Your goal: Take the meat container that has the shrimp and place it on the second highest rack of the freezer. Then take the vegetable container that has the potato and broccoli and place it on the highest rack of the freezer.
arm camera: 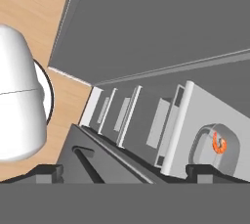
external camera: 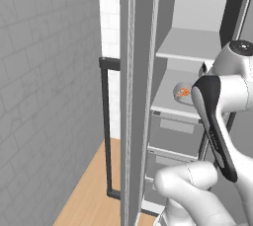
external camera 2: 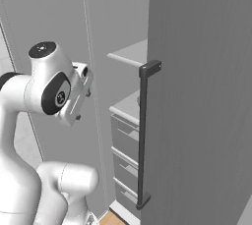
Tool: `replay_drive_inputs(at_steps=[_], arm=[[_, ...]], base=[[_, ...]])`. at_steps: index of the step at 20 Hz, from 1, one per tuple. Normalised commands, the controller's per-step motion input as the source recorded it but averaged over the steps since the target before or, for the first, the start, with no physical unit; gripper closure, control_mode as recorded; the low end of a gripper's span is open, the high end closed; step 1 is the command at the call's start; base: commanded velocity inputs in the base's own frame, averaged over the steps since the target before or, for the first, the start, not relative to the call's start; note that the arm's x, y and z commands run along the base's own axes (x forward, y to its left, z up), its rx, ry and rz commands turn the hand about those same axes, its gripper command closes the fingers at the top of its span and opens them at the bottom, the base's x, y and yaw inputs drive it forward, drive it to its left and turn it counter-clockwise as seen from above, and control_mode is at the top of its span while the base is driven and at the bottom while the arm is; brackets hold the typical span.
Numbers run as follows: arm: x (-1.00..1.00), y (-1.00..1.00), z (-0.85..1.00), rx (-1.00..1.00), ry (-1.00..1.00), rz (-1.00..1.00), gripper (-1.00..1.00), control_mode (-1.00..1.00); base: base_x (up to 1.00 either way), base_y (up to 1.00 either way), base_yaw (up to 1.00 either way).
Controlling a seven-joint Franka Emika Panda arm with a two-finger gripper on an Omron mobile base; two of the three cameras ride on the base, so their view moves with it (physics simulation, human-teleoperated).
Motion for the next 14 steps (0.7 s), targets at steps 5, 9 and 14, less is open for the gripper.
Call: replay_drive_inputs(at_steps=[5, 9, 14], arm=[[0.0, 0.08, 0.0, 0.0, 0.0, 0.0, -1.0, -1.0], [0.0, 0.0, 0.0, 0.0, 0.0, 0.0, -1.0, 1.0], [0.0, 0.0, 0.0, 0.0, 0.0, 0.0, -1.0, 1.0]], base=[[0.0, 0.0, 0.0], [-0.57, 0.0, 0.0], [-1.0, 0.0, 0.0]])
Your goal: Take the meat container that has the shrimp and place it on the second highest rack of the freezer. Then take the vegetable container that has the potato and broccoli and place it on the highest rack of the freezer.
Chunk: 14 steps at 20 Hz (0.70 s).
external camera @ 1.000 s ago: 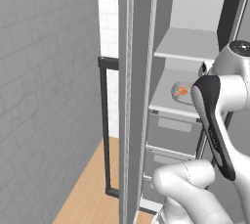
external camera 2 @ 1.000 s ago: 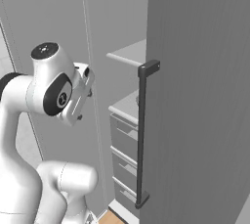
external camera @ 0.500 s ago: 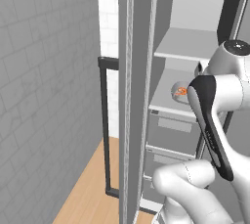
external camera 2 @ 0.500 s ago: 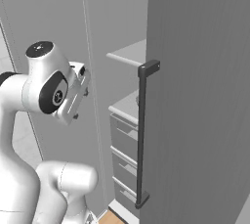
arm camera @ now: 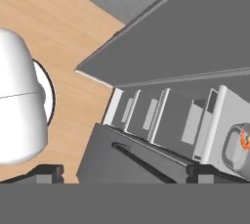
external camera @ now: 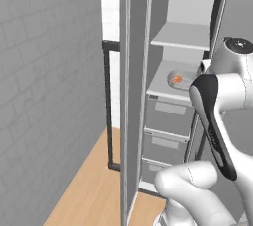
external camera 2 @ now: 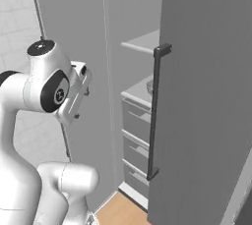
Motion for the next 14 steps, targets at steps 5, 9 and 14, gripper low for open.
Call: replay_drive_inputs(at_steps=[5, 9, 14], arm=[[0.0, 0.0, 0.0, 0.0, 0.0, 0.0, -1.0, 1.0], [0.0, 0.0, 0.0, 0.0, 0.0, 0.0, -1.0, 1.0], [0.0, 0.0, 0.0, 0.0, 0.0, 0.0, -1.0, 1.0]], base=[[-0.41, -0.54, -0.26], [0.0, -0.99, -0.35], [0.18, -1.0, -0.29]])
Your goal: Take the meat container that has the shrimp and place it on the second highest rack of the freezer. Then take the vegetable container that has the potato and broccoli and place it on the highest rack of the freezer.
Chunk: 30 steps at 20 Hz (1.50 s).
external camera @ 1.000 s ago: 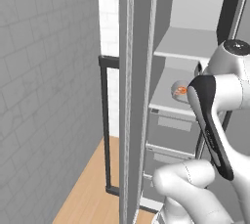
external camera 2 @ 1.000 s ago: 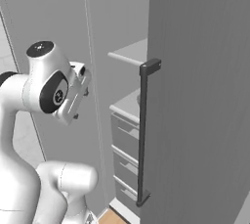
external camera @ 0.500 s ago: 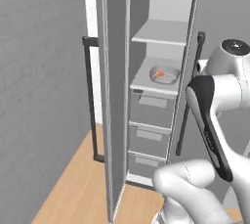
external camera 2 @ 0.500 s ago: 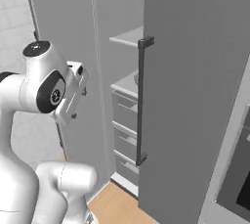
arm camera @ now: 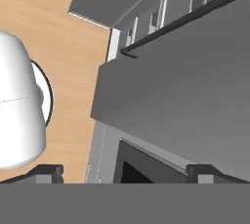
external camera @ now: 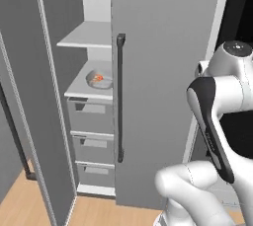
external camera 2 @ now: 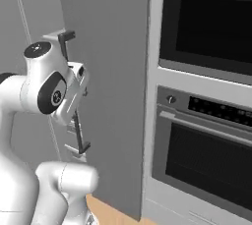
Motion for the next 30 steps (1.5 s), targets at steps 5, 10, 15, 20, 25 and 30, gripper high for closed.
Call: replay_drive_inputs(at_steps=[5, 10, 15, 20, 25, 30], arm=[[0.0, 0.0, 0.0, 0.0, 0.0, 0.0, -1.0, 1.0], [0.0, 0.0, 0.0, 0.0, 0.0, 0.0, -1.0, 1.0], [0.0, 0.0, 0.0, 0.0, 0.0, 0.0, -1.0, 1.0], [0.0, 0.0, 0.0, 0.0, 0.0, 0.0, -1.0, 1.0], [0.0, 0.0, 0.0, 0.0, 0.0, 0.0, -1.0, 1.0], [0.0, 0.0, 0.0, 0.0, 0.0, 0.0, -1.0, 1.0]], base=[[0.17, -1.0, -0.29], [0.01, -0.99, -0.41], [0.02, -0.94, -0.35], [0.08, -1.0, 0.02], [0.14, -0.98, 0.05], [0.33, -0.75, 0.0]])
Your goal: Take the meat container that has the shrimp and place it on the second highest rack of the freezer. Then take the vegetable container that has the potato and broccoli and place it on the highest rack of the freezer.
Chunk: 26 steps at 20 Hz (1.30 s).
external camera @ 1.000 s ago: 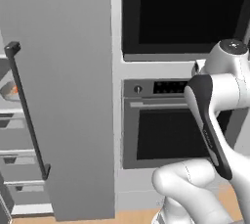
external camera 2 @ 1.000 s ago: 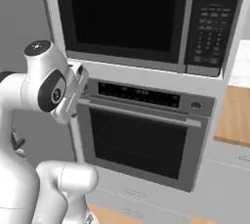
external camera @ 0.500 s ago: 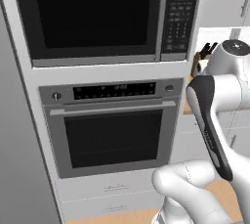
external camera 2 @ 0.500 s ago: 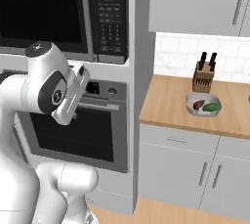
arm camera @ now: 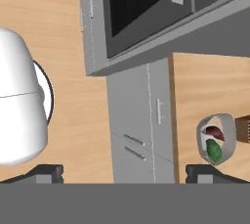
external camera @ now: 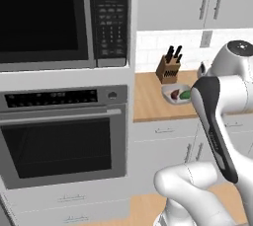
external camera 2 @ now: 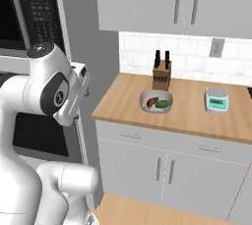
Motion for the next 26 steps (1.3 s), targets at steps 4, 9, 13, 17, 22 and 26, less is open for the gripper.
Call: replay_drive_inputs(at_steps=[4, 9, 13, 17, 22, 26], arm=[[0.0, 0.0, 0.0, 0.0, 0.0, 0.0, -1.0, 1.0], [0.0, 0.0, 0.0, 0.0, 0.0, 0.0, -1.0, 1.0], [0.0, 0.0, 0.0, 0.0, 0.0, 0.0, -1.0, 1.0], [0.0, 0.0, 0.0, 0.0, 0.0, 0.0, -1.0, 1.0], [0.0, 0.0, 0.0, 0.0, 0.0, 0.0, -1.0, 1.0], [0.0, 0.0, 0.0, 0.0, 0.0, 0.0, -1.0, 1.0]], base=[[0.51, -0.47, 0.0], [0.7, -0.31, 0.0], [0.5, -0.48, 0.0], [0.09, -0.43, -0.07], [0.36, -0.13, -0.03], [0.42, -0.22, 0.0]])
